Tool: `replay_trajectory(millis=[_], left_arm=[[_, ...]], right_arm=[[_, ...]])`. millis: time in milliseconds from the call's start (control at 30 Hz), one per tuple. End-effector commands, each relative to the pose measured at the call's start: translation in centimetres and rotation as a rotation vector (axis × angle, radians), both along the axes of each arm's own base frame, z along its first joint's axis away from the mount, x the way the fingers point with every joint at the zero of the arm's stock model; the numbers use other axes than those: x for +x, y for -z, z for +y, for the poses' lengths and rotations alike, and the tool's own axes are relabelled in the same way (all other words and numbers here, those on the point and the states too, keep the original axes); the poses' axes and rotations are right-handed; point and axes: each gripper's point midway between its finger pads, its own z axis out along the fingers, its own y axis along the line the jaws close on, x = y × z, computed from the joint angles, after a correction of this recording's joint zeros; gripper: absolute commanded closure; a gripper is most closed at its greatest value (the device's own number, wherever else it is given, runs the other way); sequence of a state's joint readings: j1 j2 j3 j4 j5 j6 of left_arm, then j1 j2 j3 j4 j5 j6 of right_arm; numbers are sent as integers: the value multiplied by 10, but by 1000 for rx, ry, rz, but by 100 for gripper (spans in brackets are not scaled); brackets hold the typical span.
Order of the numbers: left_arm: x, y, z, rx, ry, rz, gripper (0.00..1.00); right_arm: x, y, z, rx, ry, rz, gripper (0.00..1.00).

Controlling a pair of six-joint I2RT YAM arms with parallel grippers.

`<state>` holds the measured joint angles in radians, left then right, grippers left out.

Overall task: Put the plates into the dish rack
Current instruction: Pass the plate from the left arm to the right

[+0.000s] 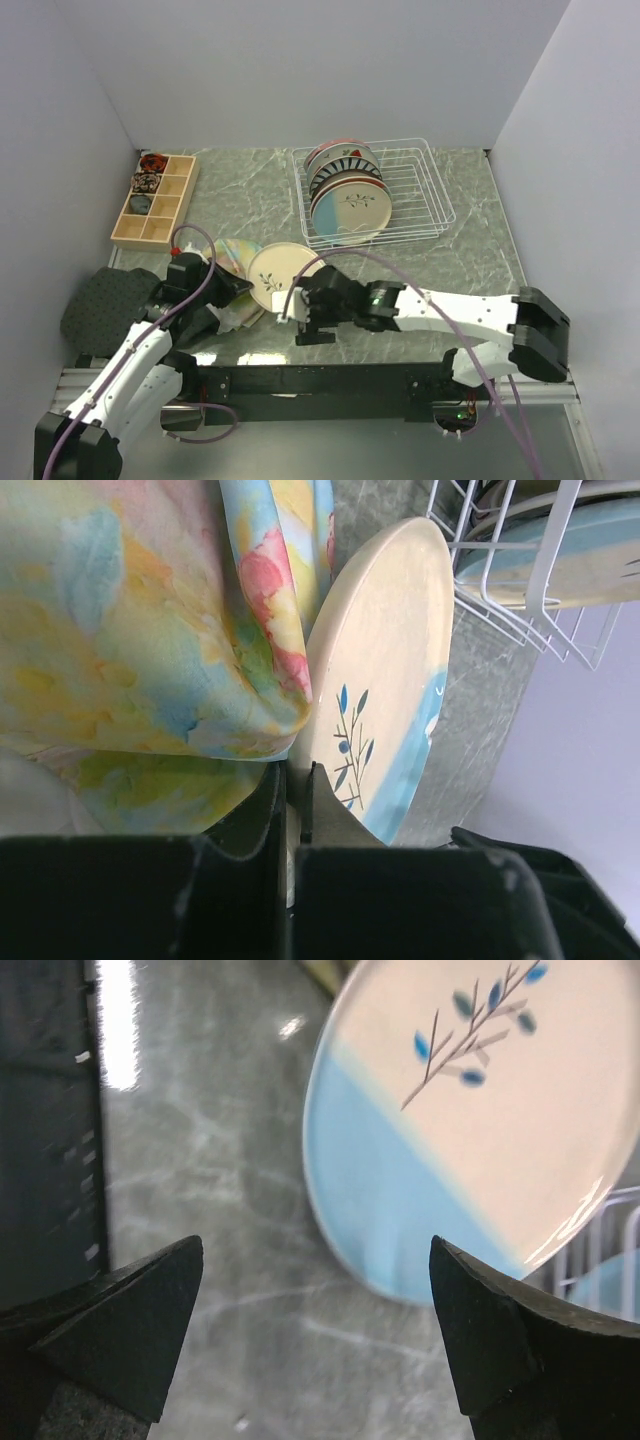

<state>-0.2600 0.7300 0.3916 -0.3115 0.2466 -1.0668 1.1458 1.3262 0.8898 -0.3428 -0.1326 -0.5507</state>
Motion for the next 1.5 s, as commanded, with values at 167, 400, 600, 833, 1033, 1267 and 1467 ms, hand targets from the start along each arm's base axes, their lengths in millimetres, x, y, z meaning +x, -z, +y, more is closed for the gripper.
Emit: replay_trajectory(millis=[167, 400, 600, 833, 1033, 1267, 1467], left_arm=[[15, -58, -18, -202, 15, -152, 99], [15, -62, -23, -255, 32, -141, 99], [13, -62, -21, -246, 32, -140, 99], [12, -59, -19, -241, 23, -132, 99], [12, -60, -16, -235, 8, -136, 98], [3, -55, -11, -249, -28, -112, 37], [0, -51, -14, -283, -26, -90, 19]], right_arm=[[32, -8, 44, 4, 131, -418, 0], [45, 18, 47, -48, 205, -545, 0], [63, 12, 39, -55, 276, -726, 10], [62, 9, 37, -58, 273, -761, 61], [57, -2, 41, -3, 276, -756, 100], [52, -32, 43, 134, 313, -679, 100], [50, -46, 41, 202, 318, -662, 100]])
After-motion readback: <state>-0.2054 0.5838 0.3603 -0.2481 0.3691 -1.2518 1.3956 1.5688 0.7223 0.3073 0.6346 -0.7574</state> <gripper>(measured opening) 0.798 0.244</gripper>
